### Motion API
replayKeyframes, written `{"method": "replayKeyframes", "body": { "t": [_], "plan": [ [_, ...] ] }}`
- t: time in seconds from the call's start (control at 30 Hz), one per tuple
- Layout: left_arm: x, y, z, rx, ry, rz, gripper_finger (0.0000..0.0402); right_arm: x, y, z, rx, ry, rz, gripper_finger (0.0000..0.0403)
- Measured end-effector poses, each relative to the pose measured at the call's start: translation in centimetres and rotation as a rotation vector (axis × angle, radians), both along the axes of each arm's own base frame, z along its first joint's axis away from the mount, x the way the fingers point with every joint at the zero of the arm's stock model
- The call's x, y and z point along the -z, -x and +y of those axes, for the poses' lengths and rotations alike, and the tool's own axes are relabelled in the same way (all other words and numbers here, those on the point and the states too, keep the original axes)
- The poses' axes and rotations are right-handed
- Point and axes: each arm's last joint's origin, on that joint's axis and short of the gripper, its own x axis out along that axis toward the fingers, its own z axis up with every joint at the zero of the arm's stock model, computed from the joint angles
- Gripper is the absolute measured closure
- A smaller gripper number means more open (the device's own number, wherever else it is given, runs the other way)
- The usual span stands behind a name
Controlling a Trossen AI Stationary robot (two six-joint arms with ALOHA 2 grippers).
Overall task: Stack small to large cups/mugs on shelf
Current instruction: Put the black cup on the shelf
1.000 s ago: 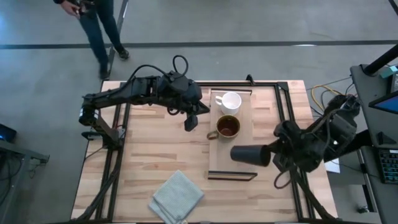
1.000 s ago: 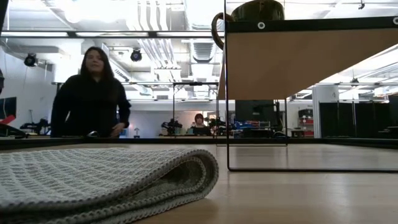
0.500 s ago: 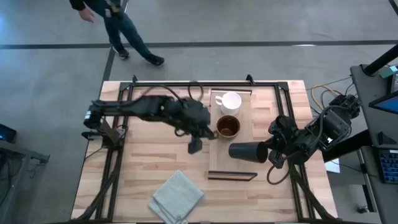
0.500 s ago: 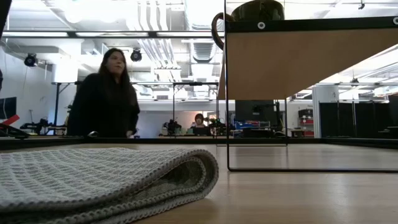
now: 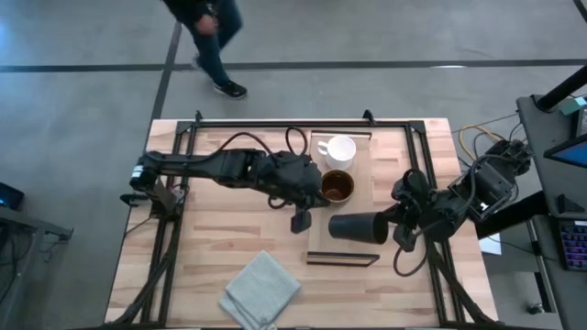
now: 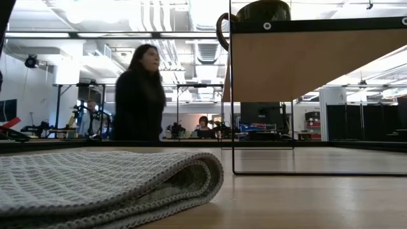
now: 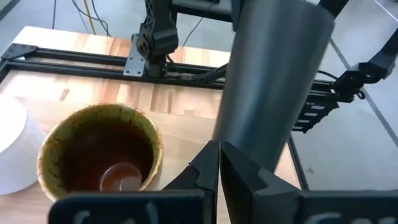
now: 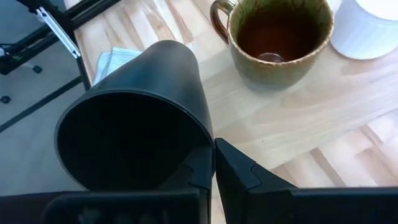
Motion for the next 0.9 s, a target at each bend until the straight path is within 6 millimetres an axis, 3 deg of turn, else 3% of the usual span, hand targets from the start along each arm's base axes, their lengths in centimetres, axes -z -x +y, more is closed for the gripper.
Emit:
{"method": "replayKeyframes", "body": {
  "t": [0.4,0.63,0.9],
  "plan": [
    [0.3,0.1,-1.0,0.021,0.007,0.013,0.0402,0.9,-2.3,-0.1,0.008,0.059,0.027,0.0394],
    [2.7,-0.3,-1.2,-0.02,0.065,0.099,0.0402,0.5,-3.0,0.0,-0.031,0.064,-0.038,0.0394],
    [4.1,-0.8,-2.0,-0.006,0.078,0.079,0.0402,0.6,-3.7,-0.1,-0.036,0.073,-0.05,0.0394]
  ]
}}
